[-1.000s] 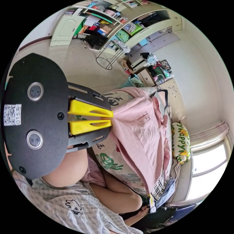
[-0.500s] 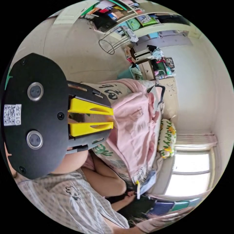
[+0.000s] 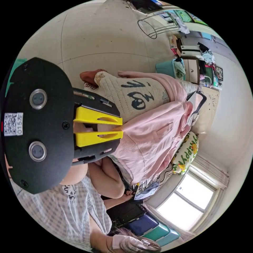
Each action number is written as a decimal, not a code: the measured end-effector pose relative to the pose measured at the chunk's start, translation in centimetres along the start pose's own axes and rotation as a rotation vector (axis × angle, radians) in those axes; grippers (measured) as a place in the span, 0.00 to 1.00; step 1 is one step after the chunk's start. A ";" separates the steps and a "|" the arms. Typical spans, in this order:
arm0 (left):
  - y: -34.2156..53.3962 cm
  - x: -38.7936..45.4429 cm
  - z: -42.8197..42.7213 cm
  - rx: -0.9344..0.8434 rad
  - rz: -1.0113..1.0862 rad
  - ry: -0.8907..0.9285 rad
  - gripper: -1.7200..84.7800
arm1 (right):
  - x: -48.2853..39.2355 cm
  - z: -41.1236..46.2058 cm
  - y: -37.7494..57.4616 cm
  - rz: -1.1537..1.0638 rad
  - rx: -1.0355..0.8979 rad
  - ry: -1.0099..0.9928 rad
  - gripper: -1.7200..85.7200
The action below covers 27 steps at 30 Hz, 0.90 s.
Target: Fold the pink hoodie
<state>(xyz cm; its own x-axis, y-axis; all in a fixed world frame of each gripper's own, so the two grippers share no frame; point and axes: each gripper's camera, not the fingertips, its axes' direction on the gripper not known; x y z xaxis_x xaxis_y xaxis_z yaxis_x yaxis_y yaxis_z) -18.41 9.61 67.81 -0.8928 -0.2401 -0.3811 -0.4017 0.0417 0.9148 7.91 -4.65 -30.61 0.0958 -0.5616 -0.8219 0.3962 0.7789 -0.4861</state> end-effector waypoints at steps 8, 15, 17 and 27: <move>-3.0 0.9 -9.6 0.247 0.125 -0.169 0.07 | 0.6 -6.8 -5.1 -0.051 0.137 0.063 0.08; -20.2 8.4 1.4 0.242 0.488 -0.448 0.11 | -4.9 0.8 -23.2 -0.313 0.204 0.006 0.10; -26.3 9.5 9.5 0.127 0.561 -0.481 0.11 | -6.8 7.7 -30.5 -0.347 0.139 -0.016 0.12; -38.6 13.7 32.6 -0.114 0.805 -0.634 0.11 | -8.8 28.5 -50.4 -0.378 -0.021 0.349 0.16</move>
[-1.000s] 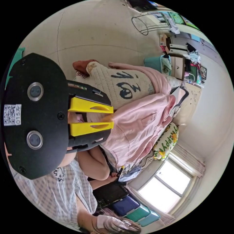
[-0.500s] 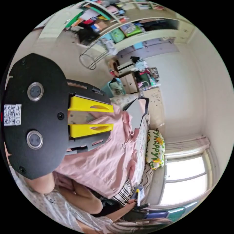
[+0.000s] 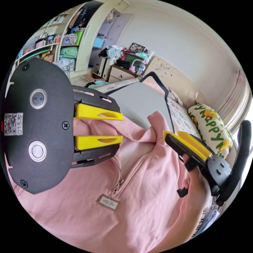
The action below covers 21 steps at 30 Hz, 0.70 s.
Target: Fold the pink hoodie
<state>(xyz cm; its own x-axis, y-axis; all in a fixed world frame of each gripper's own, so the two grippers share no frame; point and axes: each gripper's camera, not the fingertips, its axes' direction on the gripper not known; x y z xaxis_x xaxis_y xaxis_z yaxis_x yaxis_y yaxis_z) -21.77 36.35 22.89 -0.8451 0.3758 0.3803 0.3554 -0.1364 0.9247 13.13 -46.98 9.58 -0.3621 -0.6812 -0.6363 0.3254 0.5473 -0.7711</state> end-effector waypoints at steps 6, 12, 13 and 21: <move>-2.9 -1.2 5.2 -0.047 -0.039 -0.036 0.05 | 5.0 4.7 -0.3 0.175 -0.027 -0.151 0.12; -4.4 -6.9 8.5 -0.044 -0.484 -0.217 0.12 | 7.4 2.0 2.5 0.232 0.253 -0.268 0.10; -4.5 -6.9 9.1 -0.090 -0.508 -0.234 0.15 | 6.9 1.7 2.5 0.170 0.272 -0.302 0.09; 2.3 -6.9 -0.5 0.119 -0.571 -0.002 0.16 | 6.4 4.5 1.4 0.130 0.145 -0.381 0.11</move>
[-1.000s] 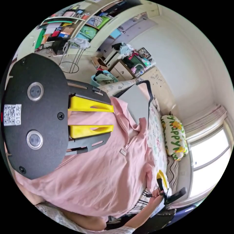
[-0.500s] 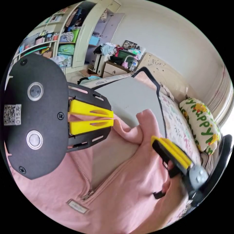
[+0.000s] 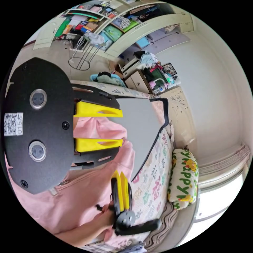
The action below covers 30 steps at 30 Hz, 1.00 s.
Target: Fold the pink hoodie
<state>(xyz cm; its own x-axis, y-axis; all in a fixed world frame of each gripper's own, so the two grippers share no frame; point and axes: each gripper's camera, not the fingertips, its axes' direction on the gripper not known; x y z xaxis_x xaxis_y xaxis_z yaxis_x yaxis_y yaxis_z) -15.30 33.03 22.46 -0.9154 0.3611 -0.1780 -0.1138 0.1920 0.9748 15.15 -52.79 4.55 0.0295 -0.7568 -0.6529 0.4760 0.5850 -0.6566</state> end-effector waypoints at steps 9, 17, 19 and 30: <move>10.3 -12.1 -2.0 -0.170 -0.257 0.025 0.17 | -1.2 3.1 -2.3 -0.092 -0.201 0.062 0.10; 9.3 -15.0 3.3 -0.191 -0.261 0.228 0.09 | 0.8 3.2 -3.6 -0.057 -0.223 0.010 0.05; 8.6 -15.9 2.9 -0.126 -0.299 0.370 0.08 | 1.7 2.1 -3.4 -0.038 -0.157 -0.038 0.04; 3.3 -12.6 12.4 -0.100 -0.560 0.580 0.10 | 5.6 0.3 -3.8 0.118 -0.013 -0.190 0.11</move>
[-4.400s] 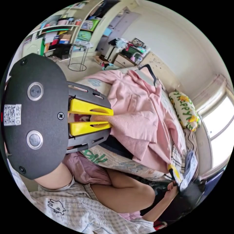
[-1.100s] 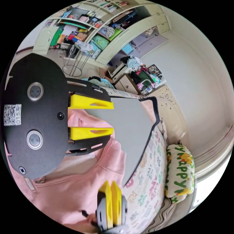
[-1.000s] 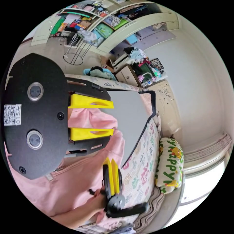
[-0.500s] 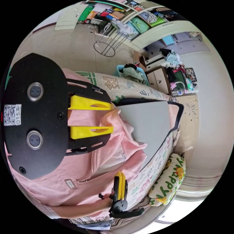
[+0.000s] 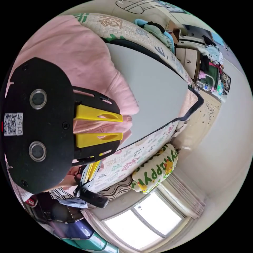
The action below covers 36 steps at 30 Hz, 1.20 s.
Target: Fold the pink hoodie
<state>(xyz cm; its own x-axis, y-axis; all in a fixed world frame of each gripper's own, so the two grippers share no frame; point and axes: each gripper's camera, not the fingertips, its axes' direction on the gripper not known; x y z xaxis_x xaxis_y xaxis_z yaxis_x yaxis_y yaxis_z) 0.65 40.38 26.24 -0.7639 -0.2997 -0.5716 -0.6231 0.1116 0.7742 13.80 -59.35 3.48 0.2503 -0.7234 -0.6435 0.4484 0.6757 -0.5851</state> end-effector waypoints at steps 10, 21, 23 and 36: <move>1.0 1.6 -2.6 -0.060 0.264 -0.330 0.12 | -5.0 0.8 -2.6 -0.197 -0.135 -0.096 0.13; 0.4 9.0 8.7 -0.303 0.433 -0.520 0.15 | -6.6 5.7 -3.0 -0.321 -0.451 -0.075 0.09; 0.5 9.3 10.5 -0.314 0.425 -0.602 0.15 | -6.2 5.5 -3.3 -0.312 -0.450 -0.093 0.09; 0.0 10.2 12.7 -0.282 0.378 -0.674 0.12 | -5.3 5.1 -3.9 -0.287 -0.445 -0.124 0.09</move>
<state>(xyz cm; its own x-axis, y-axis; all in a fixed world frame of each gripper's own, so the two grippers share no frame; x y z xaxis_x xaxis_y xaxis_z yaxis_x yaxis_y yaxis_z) -9.28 49.38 16.93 -0.9067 0.3537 -0.2300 -0.3068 -0.1785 0.9349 15.09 -58.92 11.69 0.2824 -0.8806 -0.3804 0.1137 0.4245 -0.8983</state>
